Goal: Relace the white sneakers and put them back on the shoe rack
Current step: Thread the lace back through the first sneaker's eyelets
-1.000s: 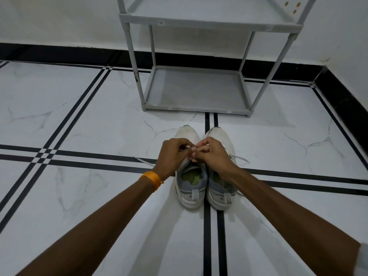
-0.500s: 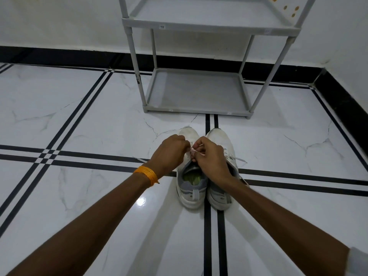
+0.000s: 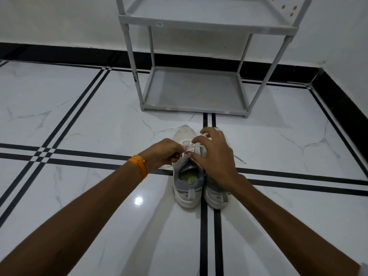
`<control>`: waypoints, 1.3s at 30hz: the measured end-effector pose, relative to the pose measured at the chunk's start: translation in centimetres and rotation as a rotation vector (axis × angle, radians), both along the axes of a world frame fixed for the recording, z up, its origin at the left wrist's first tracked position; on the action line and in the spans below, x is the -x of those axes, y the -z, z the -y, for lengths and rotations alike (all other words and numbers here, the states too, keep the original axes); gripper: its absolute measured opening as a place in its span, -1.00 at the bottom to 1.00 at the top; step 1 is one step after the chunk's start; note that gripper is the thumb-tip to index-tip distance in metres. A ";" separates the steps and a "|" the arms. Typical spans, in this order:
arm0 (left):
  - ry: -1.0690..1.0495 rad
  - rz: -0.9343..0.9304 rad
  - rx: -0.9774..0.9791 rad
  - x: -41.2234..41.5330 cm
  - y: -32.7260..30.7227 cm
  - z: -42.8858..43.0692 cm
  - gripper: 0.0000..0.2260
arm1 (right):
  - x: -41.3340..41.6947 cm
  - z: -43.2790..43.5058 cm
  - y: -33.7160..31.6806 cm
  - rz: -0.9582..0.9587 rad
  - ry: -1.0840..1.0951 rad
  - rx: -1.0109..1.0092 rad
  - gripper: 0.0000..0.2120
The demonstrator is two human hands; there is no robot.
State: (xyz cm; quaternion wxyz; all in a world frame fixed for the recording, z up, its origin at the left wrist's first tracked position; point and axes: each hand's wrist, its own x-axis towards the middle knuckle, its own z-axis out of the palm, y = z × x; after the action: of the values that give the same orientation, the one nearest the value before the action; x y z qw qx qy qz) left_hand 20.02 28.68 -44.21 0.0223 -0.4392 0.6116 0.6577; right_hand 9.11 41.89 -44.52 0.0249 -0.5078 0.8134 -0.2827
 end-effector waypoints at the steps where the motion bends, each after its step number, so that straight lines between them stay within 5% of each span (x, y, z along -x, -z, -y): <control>1: 0.003 -0.002 0.006 0.0 -0.1 -0.1 -0.84 | -0.2 0.2 -0.3 -0.056 -0.027 -0.017 -0.74; 15: -0.025 -0.081 0.208 -2.9 1.5 1.4 -0.87 | 5.2 -2.1 0.6 -0.230 -0.302 -0.377 -0.79; 25: 0.200 -0.059 1.108 -4.1 4.1 0.1 -0.93 | 4.8 -2.2 1.9 -0.141 -0.164 -0.294 -0.84; 27: 0.096 -0.038 1.096 -4.5 4.5 -0.4 -0.94 | 4.8 -2.2 1.9 -0.283 -0.165 -0.351 -0.92; 30: -0.150 0.022 0.898 -4.7 5.3 -1.1 -0.93 | 4.5 -2.3 1.9 -0.503 -0.115 -0.541 -0.63; 32: -0.234 0.044 0.844 -4.3 5.6 -1.1 -0.93 | 3.9 -2.3 2.0 -0.511 -0.065 -0.528 -0.61; 34: -0.293 0.082 0.791 -3.8 5.5 -0.9 -0.92 | 3.6 -2.3 2.6 -0.370 -0.005 -0.442 -0.76; 36: -0.294 0.114 0.727 -3.5 5.5 -0.6 -0.92 | 4.1 -2.2 2.2 -0.026 0.089 -0.355 -0.96; 39: -0.073 0.152 0.841 -3.6 5.1 -1.2 -0.90 | 5.2 -2.3 1.4 0.268 0.145 -0.327 -0.90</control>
State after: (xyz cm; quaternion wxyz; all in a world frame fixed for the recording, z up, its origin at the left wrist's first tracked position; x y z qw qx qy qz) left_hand 23.57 29.86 -49.33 -0.1369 -0.4787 0.8071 0.3172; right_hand 3.94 44.17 -45.89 0.1945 -0.3953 0.8721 -0.2131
